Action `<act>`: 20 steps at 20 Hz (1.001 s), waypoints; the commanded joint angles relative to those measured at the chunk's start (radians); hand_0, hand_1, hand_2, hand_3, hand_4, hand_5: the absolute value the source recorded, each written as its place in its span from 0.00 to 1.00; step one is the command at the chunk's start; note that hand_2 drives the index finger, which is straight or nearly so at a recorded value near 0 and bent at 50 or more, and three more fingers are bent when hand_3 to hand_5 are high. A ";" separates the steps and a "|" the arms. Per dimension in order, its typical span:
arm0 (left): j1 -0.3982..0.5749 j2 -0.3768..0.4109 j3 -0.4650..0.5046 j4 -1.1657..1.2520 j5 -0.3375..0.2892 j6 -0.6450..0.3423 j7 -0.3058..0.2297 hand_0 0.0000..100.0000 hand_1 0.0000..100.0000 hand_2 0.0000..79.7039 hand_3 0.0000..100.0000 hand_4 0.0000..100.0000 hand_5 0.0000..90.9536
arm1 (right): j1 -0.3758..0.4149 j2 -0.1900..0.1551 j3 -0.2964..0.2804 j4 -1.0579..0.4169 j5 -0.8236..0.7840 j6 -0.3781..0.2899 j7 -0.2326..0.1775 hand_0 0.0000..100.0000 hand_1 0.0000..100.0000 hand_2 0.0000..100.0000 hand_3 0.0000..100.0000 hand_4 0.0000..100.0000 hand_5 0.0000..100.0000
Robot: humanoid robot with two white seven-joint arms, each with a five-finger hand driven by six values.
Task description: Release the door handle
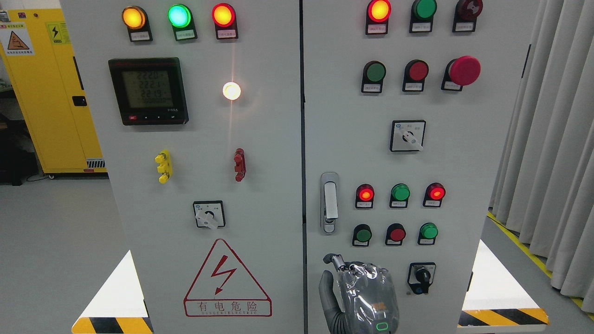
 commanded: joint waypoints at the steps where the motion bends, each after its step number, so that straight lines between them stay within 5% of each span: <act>1: 0.000 0.001 0.000 -0.015 0.000 0.000 0.000 0.12 0.56 0.00 0.00 0.00 0.00 | 0.028 0.001 -0.010 -0.082 -0.004 -0.001 0.033 0.71 0.28 0.86 1.00 1.00 1.00; 2: 0.000 0.001 0.000 -0.015 0.000 0.000 0.000 0.12 0.56 0.00 0.00 0.00 0.00 | 0.029 0.001 -0.011 -0.083 -0.004 0.001 0.047 0.40 0.27 0.91 1.00 1.00 1.00; 6: 0.000 0.001 0.000 -0.015 0.000 0.000 0.000 0.12 0.56 0.00 0.00 0.00 0.00 | 0.028 0.001 -0.019 -0.099 -0.004 -0.001 0.057 0.26 0.24 0.96 1.00 1.00 1.00; 20: 0.000 0.001 0.000 -0.015 0.000 0.000 0.000 0.12 0.56 0.00 0.00 0.00 0.00 | -0.089 -0.011 -0.056 -0.115 0.015 0.009 0.126 0.24 0.37 1.00 1.00 1.00 1.00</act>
